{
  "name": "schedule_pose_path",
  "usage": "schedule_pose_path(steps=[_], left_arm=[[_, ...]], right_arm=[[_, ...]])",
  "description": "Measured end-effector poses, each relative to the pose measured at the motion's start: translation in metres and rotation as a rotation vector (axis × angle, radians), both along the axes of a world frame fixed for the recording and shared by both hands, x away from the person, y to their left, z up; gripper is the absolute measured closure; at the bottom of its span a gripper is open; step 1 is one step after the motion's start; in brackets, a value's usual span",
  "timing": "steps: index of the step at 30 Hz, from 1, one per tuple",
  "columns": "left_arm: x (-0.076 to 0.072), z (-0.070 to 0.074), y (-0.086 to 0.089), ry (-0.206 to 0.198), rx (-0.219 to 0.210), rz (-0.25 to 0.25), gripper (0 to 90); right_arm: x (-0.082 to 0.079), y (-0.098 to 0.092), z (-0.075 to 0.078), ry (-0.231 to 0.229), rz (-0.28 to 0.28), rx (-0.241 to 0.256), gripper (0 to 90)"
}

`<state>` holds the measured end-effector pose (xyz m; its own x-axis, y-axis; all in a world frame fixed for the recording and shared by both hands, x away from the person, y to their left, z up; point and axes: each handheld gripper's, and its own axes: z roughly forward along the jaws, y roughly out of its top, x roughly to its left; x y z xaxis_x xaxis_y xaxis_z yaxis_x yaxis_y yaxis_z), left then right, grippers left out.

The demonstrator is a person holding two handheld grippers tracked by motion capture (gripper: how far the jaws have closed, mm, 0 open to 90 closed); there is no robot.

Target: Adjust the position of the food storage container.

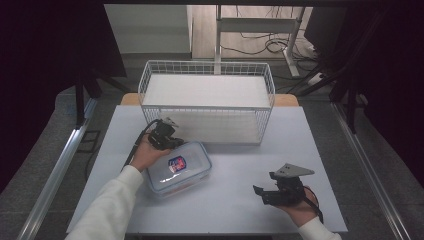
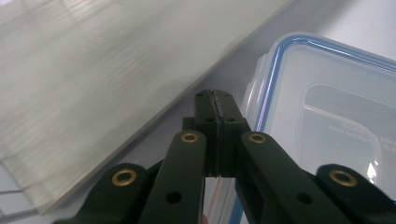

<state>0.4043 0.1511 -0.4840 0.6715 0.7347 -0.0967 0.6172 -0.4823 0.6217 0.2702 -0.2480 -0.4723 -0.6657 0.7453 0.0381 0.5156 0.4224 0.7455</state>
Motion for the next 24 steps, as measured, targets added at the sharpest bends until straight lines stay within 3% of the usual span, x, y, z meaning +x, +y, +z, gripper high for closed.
schedule_pose_path(steps=[4,11,17,24], left_arm=[[-0.005,0.000,-0.009,-0.004,-0.005,-0.010,90.0],[-0.014,0.001,-0.026,0.004,-0.003,-0.072,90.0],[-0.022,0.005,-0.045,0.007,0.037,-0.148,90.0],[-0.025,0.008,-0.052,0.000,0.038,-0.165,90.0]], right_arm=[[0.001,0.000,-0.001,0.005,0.003,0.000,22.5],[0.001,0.000,-0.002,0.008,0.003,-0.002,22.5],[0.001,0.000,-0.002,0.008,0.004,-0.004,22.5],[0.002,-0.001,-0.002,0.009,0.002,-0.006,22.5]])
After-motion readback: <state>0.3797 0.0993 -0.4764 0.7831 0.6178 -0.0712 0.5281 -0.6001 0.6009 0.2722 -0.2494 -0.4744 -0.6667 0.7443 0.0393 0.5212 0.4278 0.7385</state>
